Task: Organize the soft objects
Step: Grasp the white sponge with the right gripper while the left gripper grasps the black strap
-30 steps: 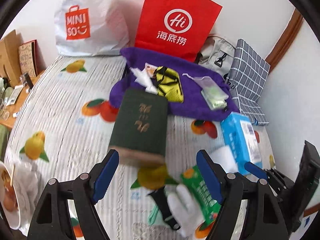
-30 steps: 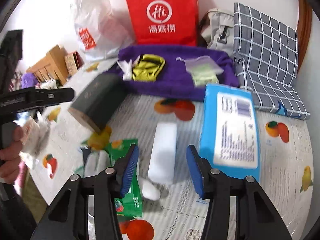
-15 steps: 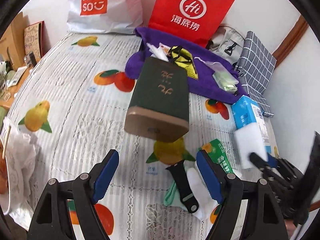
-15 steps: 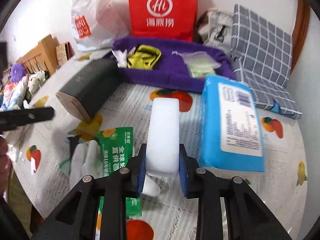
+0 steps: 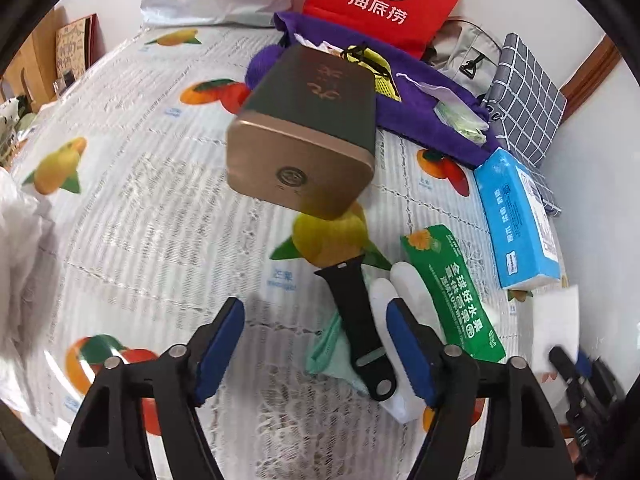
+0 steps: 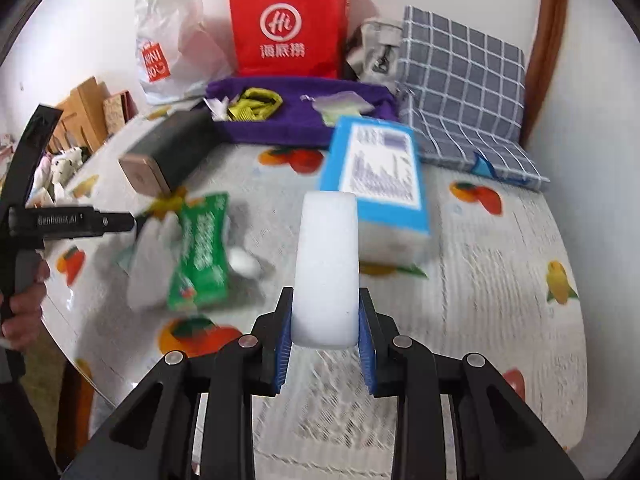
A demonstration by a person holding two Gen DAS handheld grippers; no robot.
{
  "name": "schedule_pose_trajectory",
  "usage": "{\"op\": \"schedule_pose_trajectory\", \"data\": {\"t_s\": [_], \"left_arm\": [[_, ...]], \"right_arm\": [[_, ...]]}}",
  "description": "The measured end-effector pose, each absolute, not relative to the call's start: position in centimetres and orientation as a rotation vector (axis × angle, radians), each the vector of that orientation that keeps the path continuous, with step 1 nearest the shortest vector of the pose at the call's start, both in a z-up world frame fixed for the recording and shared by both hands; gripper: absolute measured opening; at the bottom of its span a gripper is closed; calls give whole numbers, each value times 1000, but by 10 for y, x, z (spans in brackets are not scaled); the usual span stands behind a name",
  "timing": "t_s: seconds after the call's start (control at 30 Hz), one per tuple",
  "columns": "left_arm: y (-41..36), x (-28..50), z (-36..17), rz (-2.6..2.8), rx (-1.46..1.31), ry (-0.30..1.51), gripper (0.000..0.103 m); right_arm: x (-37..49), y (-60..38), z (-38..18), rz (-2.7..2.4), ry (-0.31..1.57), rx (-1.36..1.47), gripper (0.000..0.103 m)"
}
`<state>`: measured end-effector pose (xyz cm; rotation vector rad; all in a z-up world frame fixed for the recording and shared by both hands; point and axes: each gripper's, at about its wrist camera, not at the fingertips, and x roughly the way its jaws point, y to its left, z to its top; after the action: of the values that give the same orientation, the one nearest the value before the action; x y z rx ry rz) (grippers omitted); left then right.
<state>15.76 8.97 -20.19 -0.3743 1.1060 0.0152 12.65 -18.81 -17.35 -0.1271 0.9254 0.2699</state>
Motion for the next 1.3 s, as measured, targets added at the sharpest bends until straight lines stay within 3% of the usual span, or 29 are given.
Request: {"op": "schedule_pose_trajectory", "data": {"t_s": [0.27,0.57,0.6,0.73,1.07,1.3], "left_arm": [[76,174,-208,35,-375,1072,68],[65,186,-210,60,-353,1066,30],[67,186,-210,52,-368,1067,21],[73,184,-205,20,-420,1060,10],[92,163,-179,43,-411,1005,7],[84,154,-191,4,-360,1094,7]], "right_arm": [[128,-216,-209,253,989,-53,29],[134,-213,-233,271,1018,-63,30],[133,-214,-233,272,1013,-59,30],[131,-217,-231,279,1010,-39,30],[128,-221,-231,279,1008,-17,30],[124,-223,-229,273,1002,-19,30]]}}
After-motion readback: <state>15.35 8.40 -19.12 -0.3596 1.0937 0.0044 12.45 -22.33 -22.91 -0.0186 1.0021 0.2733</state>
